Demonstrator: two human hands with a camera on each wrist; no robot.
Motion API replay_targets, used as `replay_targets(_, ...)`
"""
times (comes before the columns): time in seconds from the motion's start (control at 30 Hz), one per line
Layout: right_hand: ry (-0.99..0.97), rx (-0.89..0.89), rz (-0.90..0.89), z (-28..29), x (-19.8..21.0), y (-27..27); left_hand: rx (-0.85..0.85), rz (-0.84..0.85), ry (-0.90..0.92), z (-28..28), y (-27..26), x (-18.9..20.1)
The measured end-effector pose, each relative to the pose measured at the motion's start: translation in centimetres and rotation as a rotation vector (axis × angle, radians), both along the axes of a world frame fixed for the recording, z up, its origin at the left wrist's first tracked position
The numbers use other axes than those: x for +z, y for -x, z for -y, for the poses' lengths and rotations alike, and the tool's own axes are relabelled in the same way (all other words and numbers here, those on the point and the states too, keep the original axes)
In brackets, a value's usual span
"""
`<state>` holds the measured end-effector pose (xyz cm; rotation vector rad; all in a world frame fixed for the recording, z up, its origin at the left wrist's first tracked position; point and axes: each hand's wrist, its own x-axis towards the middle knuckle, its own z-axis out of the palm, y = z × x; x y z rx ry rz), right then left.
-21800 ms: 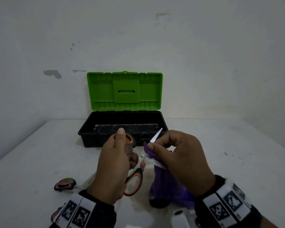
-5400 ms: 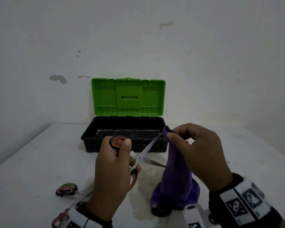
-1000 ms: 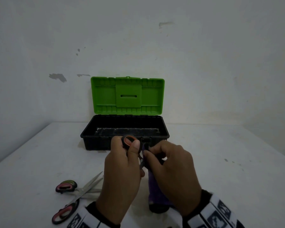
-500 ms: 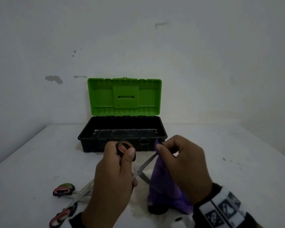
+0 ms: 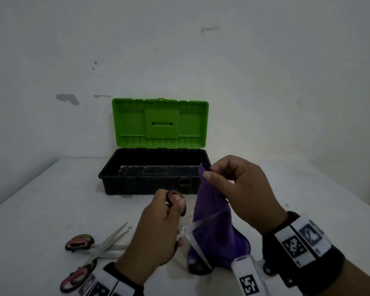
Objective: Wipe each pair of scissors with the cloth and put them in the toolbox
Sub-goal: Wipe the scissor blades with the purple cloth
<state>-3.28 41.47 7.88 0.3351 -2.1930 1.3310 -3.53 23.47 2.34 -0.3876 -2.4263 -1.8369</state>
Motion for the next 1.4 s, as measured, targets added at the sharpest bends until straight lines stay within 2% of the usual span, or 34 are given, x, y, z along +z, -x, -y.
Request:
replay_targets(0.13,-0.207,0.201,0.002,-0.4,-1.2,-2.6,0.023,-0.050,-0.067,0.1,0.9,0.4)
replay_targets(0.27,-0.563,0.311,-0.036,-1.5,-2.8,-4.1,0.044,-0.183,-0.041,0.4,1.6,0.7)
replay_targets(0.33,-0.655,0.371,-0.022,-2.3,-3.3,-4.4,0.029,-0.218,-0.006,0.5,1.7,0.7)
replay_targets(0.43,-0.636,0.412,0.066,-3.9,-2.9,-4.7,0.025,-0.231,0.035,0.6,1.8,0.5)
replay_targets(0.5,-0.594,0.376,0.098,-4.6,-2.3,-4.6,0.019,-0.239,0.047,0.7,1.9,0.3)
replay_targets(0.63,-0.517,0.108,0.042,-4.8,-1.2,-2.6,-0.028,-0.236,0.060,0.4,1.6,0.0)
replay_targets(0.7,-0.550,0.058,-0.002,-4.3,-1.4,-1.2,-0.060,-0.238,0.062,0.2,1.4,0.0)
replay_targets(0.8,-0.582,0.124,0.057,-3.5,-1.5,0.3,-0.101,-0.246,0.050,0.1,1.1,0.1)
replay_targets(0.93,-0.776,0.343,0.325,-2.0,-1.5,0.9,-0.129,-0.264,0.021,0.6,0.9,0.3)
replay_targets(1.1,-0.768,0.391,0.286,-1.1,-2.1,1.0,-0.135,-0.292,0.036,1.2,1.0,0.5)
replay_targets(1.27,-0.924,0.396,0.072,0.4,-2.0,0.9,-0.159,-0.309,0.058,0.8,1.1,0.5)
replay_targets(1.4,-0.891,0.402,0.140,0.3,-2.1,0.9,-0.181,-0.330,0.074,0.9,0.9,0.9)
